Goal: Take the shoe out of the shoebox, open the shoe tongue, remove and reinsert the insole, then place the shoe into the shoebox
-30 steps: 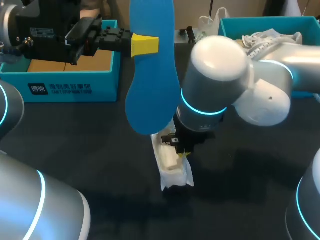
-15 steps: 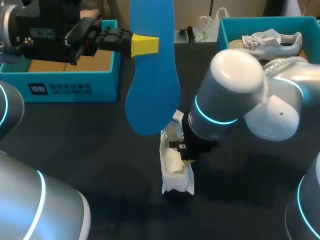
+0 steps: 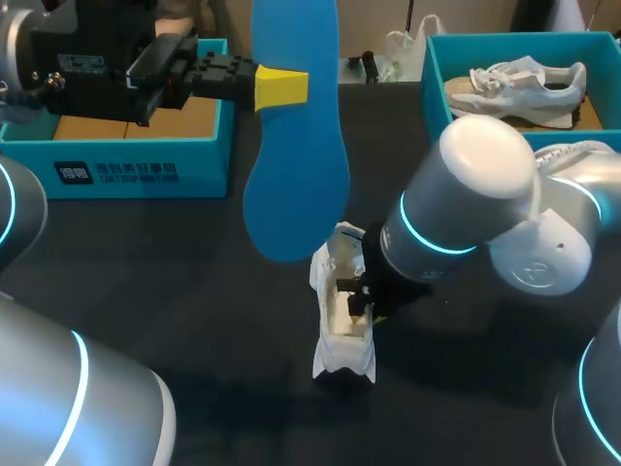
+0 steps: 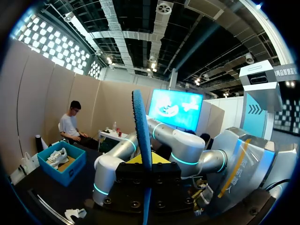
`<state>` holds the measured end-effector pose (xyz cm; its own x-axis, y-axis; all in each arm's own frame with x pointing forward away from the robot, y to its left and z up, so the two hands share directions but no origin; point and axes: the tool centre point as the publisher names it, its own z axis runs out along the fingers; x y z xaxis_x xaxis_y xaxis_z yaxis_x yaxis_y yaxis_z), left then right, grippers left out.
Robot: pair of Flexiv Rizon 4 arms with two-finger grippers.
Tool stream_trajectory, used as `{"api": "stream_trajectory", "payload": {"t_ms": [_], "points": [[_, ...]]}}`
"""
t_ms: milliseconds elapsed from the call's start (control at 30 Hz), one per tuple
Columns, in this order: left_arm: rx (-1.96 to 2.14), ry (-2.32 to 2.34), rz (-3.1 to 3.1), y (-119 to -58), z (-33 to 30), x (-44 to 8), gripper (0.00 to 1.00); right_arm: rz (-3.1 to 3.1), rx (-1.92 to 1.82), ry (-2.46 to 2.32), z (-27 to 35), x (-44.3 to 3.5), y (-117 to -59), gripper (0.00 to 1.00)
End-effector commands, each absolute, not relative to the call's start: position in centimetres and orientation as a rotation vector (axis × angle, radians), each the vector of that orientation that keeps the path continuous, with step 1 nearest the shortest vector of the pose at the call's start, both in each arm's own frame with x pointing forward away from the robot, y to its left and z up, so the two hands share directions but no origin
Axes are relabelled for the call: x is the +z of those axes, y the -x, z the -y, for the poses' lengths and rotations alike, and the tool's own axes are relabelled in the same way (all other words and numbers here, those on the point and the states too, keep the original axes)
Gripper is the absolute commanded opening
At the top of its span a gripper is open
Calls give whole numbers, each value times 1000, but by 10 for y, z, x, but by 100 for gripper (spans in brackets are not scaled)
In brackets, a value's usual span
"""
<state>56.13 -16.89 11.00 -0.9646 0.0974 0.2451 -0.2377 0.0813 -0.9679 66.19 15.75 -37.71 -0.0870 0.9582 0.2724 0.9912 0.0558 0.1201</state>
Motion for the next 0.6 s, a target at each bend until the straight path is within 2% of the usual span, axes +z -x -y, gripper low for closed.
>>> {"api": "stream_trajectory", "payload": {"t_ms": [33, 200, 367, 600], "points": [[1967, -139, 2115, -563, 170, 110, 0, 2195, -425, 2043, -148, -356, -659, 100], [1967, -139, 2115, -563, 170, 110, 0, 2170, -405, 2048, -135, -323, -660, 100], [1967, -139, 2115, -563, 170, 110, 0, 2167, -548, 1987, -117, -288, -666, 100], [1967, -139, 2115, -563, 170, 110, 0, 2167, -548, 1987, -117, -288, -666, 100]]}}
